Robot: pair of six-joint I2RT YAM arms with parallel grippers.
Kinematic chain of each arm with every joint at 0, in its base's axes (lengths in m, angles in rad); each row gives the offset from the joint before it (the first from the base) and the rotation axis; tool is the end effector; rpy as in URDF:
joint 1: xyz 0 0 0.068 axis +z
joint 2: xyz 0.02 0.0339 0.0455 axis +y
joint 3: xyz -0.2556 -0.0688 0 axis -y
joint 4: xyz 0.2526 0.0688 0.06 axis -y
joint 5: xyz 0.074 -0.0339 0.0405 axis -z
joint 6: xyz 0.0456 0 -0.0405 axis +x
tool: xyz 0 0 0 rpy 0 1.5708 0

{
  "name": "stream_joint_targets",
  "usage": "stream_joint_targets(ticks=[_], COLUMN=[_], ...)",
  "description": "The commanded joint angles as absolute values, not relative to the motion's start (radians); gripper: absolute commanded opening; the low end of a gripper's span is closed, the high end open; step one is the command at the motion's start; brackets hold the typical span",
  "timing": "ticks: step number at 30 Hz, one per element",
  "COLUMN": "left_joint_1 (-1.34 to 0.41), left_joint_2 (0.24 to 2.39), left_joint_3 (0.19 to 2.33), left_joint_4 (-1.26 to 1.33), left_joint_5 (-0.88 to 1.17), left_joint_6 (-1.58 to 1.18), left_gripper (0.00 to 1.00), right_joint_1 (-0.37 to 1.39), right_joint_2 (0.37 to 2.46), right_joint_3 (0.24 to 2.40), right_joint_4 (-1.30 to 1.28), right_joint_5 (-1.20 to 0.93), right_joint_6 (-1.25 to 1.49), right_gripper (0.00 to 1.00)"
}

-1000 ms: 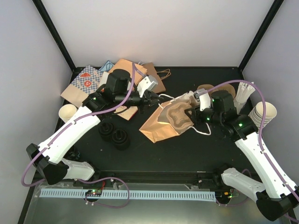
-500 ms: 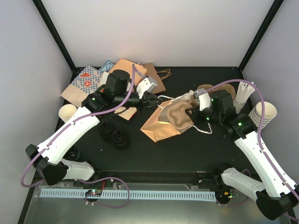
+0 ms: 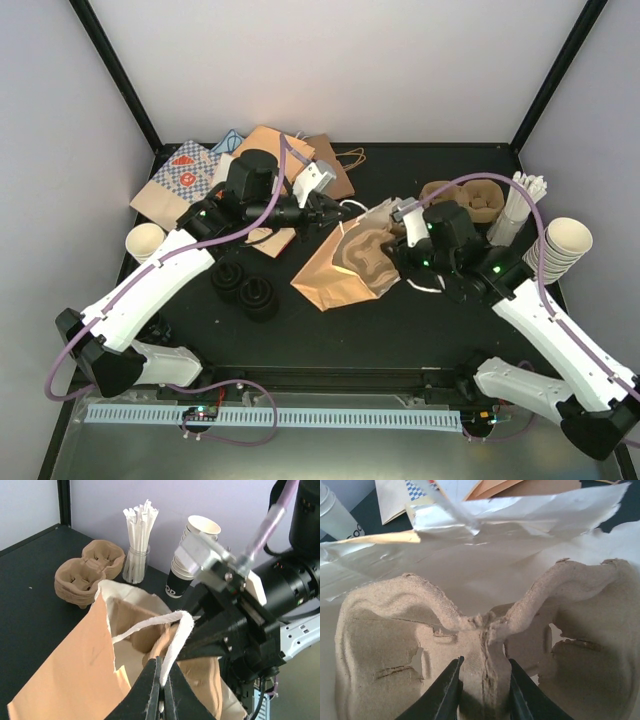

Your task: Pack the takeout coffee

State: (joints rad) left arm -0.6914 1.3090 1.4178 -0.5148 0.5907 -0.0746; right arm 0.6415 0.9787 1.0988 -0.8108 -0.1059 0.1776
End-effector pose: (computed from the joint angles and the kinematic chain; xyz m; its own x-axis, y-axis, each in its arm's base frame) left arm 0.2159 -0.2116 0.4033 -0.3722 0.2278 -0.8998 0.8985 0.3315 -0.2878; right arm 0.1677 0.1313 0.3394 -0.6191 -0.2431 -0.7468 -0.5598 0.8035 0.2025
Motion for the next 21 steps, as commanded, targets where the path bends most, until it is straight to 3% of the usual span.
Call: stream_joint_targets(ticks=[1,13,21], left_joint_1=[-0.695,-0.695,-0.695], left_joint_2=[1.302,1.299,1.305], left_joint_3=[1.411,1.388,1.378], left_joint_4=[-0.415,-0.368,-0.312], left_joint_5=[0.6,0.616,0.775], left_joint_6=[-0.145,-0.182,-0.208], left_gripper=[0.02,0.02,0.02], right_joint_1=[0.717,0.872,0.873], right_joint_2=[1.009,1.064,0.998], right_joint_3=[1.069,0.974,0.884], right_joint_4=[-0.739,-0.518,-0.372], right_joint_5=[-0.034,0.085,0.04], right_joint_6=[0.202,0.237,0.244], right_gripper=[0.24,0.24,0.24])
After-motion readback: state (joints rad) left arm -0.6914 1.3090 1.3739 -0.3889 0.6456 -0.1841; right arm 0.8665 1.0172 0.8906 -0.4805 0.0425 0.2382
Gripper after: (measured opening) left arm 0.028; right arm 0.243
